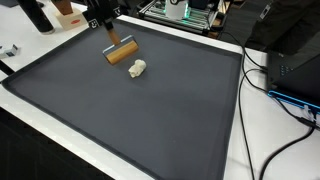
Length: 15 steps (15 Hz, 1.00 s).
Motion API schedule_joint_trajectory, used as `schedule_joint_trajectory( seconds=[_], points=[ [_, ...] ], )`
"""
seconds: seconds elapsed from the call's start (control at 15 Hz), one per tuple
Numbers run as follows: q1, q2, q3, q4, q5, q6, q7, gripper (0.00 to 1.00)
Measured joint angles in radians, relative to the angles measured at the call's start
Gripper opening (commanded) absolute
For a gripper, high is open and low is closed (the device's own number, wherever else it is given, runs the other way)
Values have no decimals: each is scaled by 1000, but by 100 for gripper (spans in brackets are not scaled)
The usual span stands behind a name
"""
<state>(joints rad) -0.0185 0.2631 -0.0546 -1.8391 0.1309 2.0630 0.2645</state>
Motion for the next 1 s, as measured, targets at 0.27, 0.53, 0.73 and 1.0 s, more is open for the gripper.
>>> schedule_joint_trajectory(
  seconds=[0.27,0.53,0.73,1.0],
  points=[
    [47,8,0,31,-192,-72,131,23],
    [86,29,1,65,-312,-168,215,48],
    [84,32,1,65,-312,-166,215,48],
    [83,32,1,65,-312,-166,215,23]
  ],
)
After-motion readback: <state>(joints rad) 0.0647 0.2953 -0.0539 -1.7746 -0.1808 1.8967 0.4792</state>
